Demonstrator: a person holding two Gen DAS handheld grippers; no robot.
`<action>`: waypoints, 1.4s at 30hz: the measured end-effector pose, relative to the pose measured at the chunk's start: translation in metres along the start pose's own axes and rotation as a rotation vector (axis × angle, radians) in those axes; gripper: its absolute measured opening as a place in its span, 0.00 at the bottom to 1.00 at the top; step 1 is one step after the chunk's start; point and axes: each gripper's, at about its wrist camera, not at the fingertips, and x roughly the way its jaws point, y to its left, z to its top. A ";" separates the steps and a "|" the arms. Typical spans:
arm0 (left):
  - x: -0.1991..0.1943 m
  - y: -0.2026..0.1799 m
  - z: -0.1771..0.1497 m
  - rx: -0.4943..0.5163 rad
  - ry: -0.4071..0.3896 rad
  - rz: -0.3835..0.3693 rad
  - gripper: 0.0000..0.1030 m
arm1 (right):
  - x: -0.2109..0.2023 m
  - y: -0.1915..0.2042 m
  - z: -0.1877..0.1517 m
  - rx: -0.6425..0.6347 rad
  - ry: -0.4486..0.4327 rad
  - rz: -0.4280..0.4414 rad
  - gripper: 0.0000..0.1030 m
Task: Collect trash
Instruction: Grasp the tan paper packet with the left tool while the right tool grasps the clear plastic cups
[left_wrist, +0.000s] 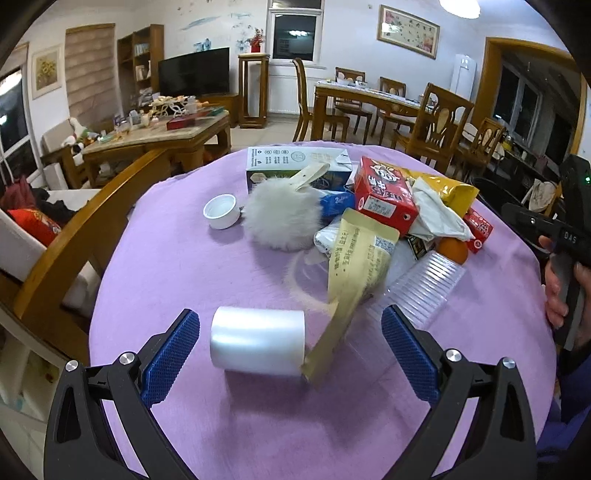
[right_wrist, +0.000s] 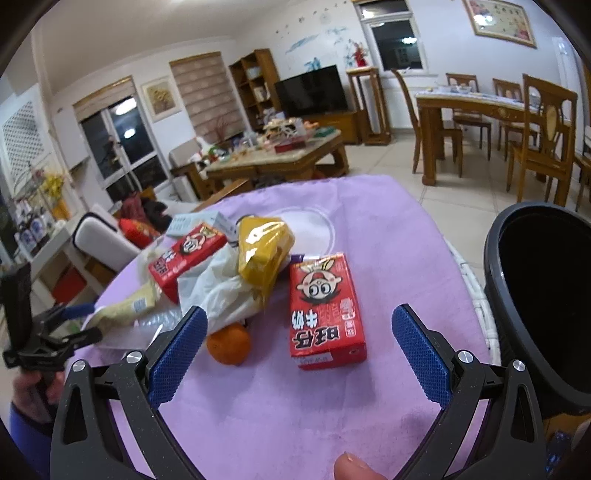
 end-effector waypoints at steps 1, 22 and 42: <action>0.002 0.005 0.000 -0.021 0.005 -0.026 0.95 | -0.002 -0.008 0.002 0.005 0.002 0.014 0.95; 0.041 -0.020 0.037 0.026 0.114 -0.097 0.95 | 0.057 0.115 -0.023 -0.444 0.267 0.152 0.37; 0.037 -0.013 0.024 -0.071 0.061 -0.052 0.34 | 0.069 0.115 -0.016 -0.353 0.279 0.154 0.07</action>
